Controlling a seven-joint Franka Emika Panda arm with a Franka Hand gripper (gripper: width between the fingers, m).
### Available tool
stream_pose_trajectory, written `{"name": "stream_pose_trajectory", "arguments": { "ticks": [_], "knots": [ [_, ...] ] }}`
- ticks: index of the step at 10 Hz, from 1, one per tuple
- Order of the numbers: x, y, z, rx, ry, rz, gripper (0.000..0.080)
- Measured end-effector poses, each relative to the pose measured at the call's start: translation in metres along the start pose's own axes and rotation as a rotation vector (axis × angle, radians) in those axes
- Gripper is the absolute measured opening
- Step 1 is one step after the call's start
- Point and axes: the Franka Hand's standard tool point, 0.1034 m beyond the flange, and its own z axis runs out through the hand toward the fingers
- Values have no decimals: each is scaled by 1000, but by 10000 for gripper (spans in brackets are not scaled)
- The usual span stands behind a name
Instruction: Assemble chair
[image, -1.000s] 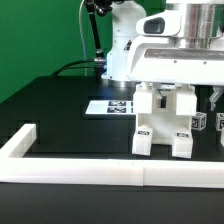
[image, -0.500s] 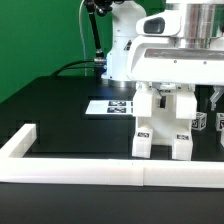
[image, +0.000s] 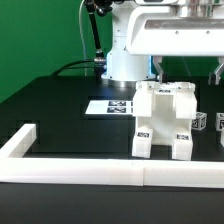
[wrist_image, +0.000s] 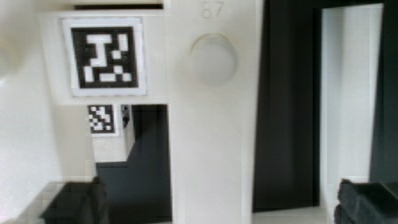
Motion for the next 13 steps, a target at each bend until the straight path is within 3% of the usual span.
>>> {"name": "stream_pose_trajectory", "arguments": {
  "ticks": [2,4,8,9,13],
  "knots": [
    [-23,-22,-14,17,-3,52,649],
    [-31,-38,-17,20,-9,31,649],
    [-31,-38,-15,17,-11,39,649],
    [-40,-50,-11,4,-9,66,649],
    [-71,-95,12,17,7,7,649]
  ]
}}
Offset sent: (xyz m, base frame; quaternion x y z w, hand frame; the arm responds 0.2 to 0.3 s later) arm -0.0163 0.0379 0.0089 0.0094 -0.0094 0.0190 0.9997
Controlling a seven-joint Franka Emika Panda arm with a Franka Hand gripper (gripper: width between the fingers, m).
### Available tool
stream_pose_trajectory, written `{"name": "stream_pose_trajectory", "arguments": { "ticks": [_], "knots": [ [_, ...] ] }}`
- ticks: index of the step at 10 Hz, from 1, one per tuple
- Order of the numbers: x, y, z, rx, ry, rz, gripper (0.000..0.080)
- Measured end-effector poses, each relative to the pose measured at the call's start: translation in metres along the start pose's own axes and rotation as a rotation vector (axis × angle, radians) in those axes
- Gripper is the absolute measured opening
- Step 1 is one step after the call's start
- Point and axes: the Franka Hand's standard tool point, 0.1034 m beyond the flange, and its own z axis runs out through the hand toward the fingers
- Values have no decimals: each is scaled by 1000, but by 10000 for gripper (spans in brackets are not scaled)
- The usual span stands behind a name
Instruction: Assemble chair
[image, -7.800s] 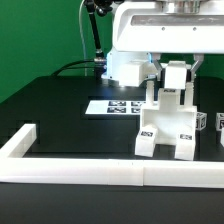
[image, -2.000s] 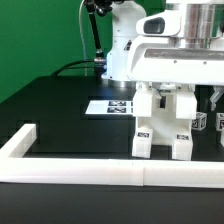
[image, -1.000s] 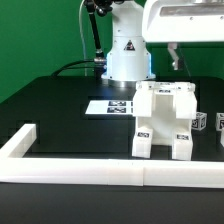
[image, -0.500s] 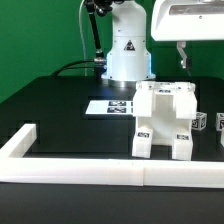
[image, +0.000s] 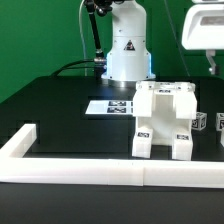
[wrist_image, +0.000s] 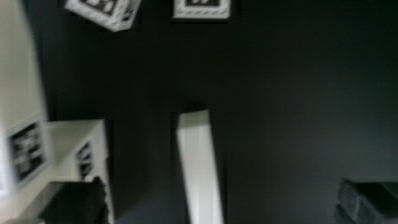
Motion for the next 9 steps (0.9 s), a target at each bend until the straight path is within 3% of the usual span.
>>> {"name": "stream_pose_trajectory", "arguments": {
  "ticks": [2,6,9],
  "knots": [
    [0,2,15,-5,4,3,649],
    [-2,4,18,-6,5,-3,649],
    [-25,-12,42,-11,-2,-27,649]
  ]
}}
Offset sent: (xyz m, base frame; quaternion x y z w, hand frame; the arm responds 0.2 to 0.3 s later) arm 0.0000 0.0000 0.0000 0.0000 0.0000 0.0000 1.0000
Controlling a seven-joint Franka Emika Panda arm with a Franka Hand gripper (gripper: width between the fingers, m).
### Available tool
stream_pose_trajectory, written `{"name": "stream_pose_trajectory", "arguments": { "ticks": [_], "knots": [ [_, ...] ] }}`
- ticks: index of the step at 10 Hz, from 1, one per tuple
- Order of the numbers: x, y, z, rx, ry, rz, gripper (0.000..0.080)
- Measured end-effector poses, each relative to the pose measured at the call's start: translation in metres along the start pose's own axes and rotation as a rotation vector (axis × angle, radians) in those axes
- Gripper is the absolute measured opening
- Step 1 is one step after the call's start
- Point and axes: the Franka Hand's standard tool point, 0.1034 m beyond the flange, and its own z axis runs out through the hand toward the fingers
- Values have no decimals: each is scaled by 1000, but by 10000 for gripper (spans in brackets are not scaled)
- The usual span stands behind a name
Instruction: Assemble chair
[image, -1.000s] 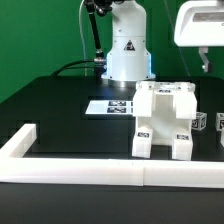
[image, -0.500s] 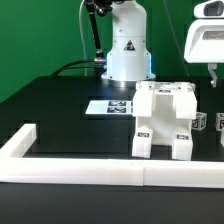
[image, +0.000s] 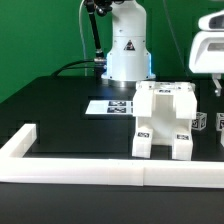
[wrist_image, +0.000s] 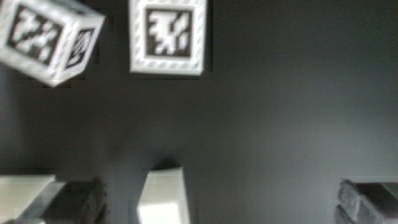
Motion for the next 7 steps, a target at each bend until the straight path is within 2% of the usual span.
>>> {"name": "stream_pose_trajectory", "arguments": {
  "ticks": [2,3,6,7],
  "knots": [
    [-12,-7,17,-6,2,-17,649],
    [-14,-9,22,-7,6,-23,649],
    [-13,-7,22,-8,6,-34,649],
    [-11,-1,22,-9,7,-53,649]
  ]
}}
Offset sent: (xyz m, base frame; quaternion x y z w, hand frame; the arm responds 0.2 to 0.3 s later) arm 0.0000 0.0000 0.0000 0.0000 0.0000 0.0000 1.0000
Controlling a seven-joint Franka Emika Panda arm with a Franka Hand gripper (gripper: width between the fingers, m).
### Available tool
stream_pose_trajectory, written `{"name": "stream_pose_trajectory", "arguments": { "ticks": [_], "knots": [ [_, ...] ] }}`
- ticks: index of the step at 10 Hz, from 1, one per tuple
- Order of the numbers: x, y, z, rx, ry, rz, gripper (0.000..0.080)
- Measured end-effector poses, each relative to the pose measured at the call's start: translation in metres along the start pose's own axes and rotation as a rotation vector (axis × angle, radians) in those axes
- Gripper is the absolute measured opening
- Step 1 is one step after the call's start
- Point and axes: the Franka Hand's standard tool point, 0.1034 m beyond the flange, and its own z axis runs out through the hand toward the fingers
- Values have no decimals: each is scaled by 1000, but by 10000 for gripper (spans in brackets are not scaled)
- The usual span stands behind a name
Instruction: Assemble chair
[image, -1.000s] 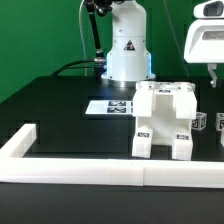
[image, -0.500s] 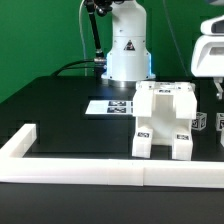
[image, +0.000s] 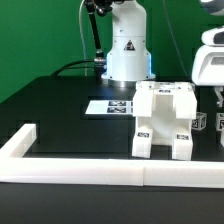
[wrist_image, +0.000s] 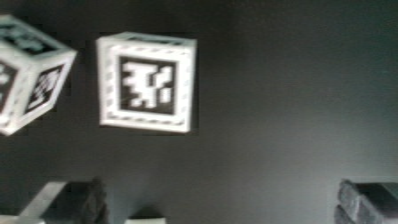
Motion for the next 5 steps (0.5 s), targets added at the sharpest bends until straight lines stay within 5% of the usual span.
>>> {"name": "stream_pose_trajectory", "arguments": {
  "ticks": [5],
  "knots": [
    [-22,7,25,-11,5,-10,649]
  ]
}}
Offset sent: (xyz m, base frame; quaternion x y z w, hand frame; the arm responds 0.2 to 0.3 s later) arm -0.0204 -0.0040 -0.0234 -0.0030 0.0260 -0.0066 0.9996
